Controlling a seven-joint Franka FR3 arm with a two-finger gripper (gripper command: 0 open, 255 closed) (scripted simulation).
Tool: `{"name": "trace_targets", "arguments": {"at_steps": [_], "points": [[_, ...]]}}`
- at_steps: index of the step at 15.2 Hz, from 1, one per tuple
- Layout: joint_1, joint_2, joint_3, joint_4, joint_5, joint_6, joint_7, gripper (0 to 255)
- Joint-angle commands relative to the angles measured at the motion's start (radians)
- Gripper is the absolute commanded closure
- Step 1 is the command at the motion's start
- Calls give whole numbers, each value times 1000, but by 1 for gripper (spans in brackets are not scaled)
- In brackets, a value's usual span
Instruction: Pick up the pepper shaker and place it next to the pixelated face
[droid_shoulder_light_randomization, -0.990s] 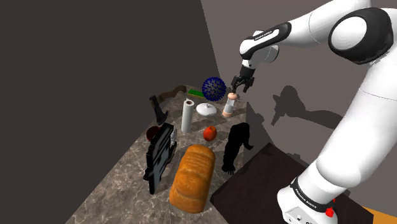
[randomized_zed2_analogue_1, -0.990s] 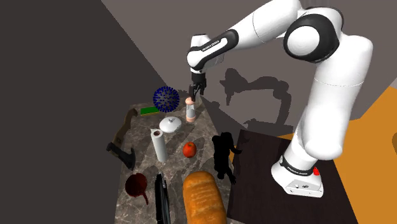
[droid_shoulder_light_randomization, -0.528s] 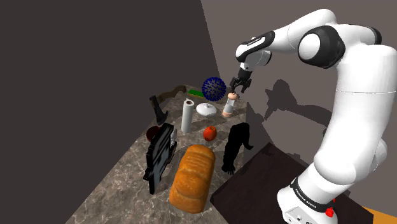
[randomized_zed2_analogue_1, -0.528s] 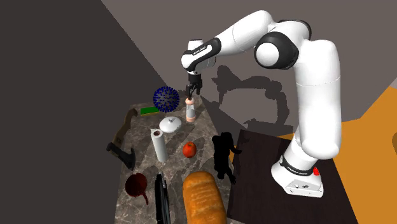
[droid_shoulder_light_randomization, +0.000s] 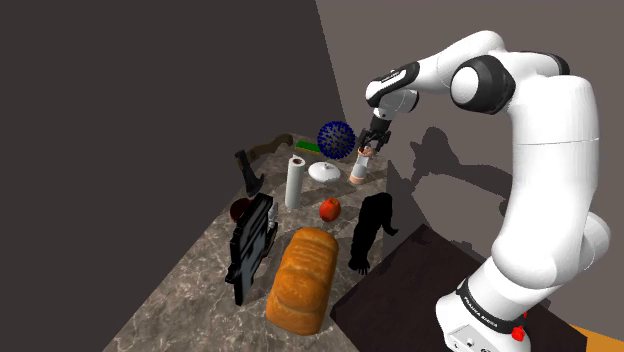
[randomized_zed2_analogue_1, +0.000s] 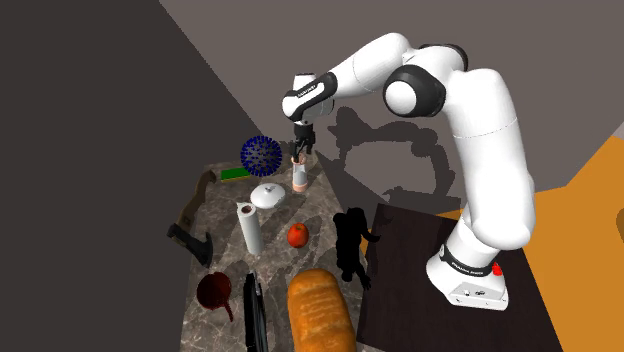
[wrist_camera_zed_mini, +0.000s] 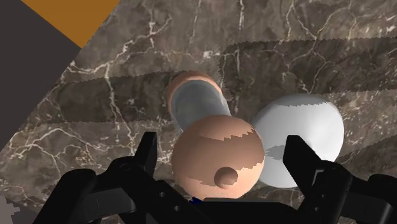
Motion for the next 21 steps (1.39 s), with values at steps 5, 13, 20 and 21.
{"name": "trace_targets", "arguments": {"at_steps": [5, 13, 20, 21], "points": [[0, 17, 5, -9, 7, 26, -4, 0], [0, 17, 5, -9, 7, 26, -4, 255], [1, 9, 3, -8, 4, 17, -2, 255], [2, 1, 1, -6, 1, 8, 1, 255]]}}
